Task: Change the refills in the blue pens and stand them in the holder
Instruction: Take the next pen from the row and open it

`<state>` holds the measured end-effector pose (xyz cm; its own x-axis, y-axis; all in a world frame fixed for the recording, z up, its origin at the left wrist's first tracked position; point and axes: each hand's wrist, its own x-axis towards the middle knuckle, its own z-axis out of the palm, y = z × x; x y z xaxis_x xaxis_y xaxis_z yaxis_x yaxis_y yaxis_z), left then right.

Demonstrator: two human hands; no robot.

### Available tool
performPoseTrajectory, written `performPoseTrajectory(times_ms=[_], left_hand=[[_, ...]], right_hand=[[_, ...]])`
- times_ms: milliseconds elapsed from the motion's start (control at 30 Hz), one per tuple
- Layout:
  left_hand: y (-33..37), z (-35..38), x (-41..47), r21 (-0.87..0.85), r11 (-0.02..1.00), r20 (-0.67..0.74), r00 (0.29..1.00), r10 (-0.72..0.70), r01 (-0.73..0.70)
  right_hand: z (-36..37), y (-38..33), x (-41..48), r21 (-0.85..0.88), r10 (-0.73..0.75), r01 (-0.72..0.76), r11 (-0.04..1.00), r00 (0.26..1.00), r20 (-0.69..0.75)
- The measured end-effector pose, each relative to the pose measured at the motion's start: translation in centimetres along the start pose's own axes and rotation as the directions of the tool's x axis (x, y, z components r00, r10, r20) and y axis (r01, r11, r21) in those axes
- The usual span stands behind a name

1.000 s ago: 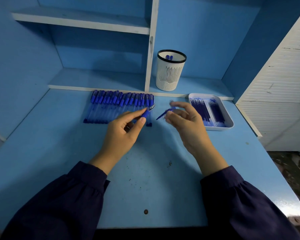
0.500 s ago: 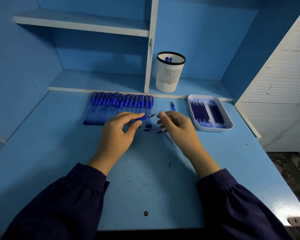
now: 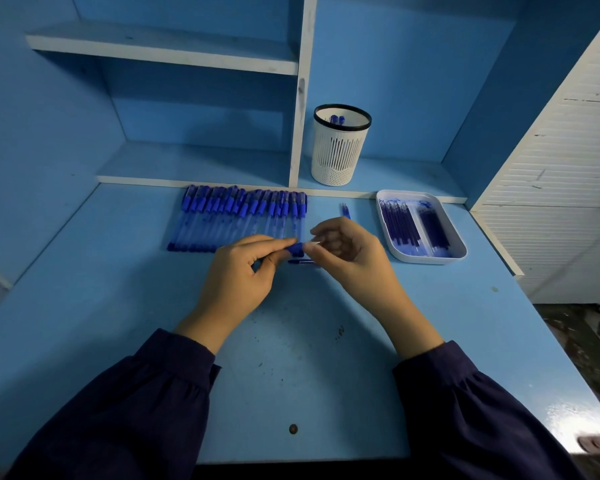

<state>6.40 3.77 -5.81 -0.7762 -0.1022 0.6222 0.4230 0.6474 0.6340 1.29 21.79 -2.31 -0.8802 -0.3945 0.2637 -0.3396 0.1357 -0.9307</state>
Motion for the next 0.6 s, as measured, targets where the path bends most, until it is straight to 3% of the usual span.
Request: performPoseTrajectory(times_ms=[100, 233, 367, 500, 600], left_hand=[[-0.07, 0.05, -0.05, 0.007, 1.0, 0.004, 1.0, -0.004, 0.004], [-0.28, 0.02, 0.01, 0.014, 1.0, 0.003, 1.0, -0.001, 0.001], [-0.17, 0.01, 0.01, 0.021, 1.0, 0.012, 1.0, -0.009, 0.009], [-0.22, -0.02, 0.01, 0.011, 1.0, 0.005, 1.0, -0.01, 0.01], [-0.18, -0.06, -0.02, 0.02, 1.0, 0.003, 1.0, -0.005, 0.005]], right_hand=[[-0.16, -0.04, 0.02, -0.068, 0.005, -0.005, 0.998, 1.0, 0.004], [-0.24, -0.37, -0.01, 0.05, 0.028, -0.03, 0.998, 0.999, 0.032], [-0.19, -0.17, 0.05, -0.039, 0.048, -0.047, 0.998, 0.998, 0.034], [-0.37, -0.37, 0.02, 0.034, 0.06, -0.062, 0.998, 0.997, 0.045], [-0.33, -0.27, 0.07, -0.032, 0.066, -0.065, 0.997, 0.998, 0.026]])
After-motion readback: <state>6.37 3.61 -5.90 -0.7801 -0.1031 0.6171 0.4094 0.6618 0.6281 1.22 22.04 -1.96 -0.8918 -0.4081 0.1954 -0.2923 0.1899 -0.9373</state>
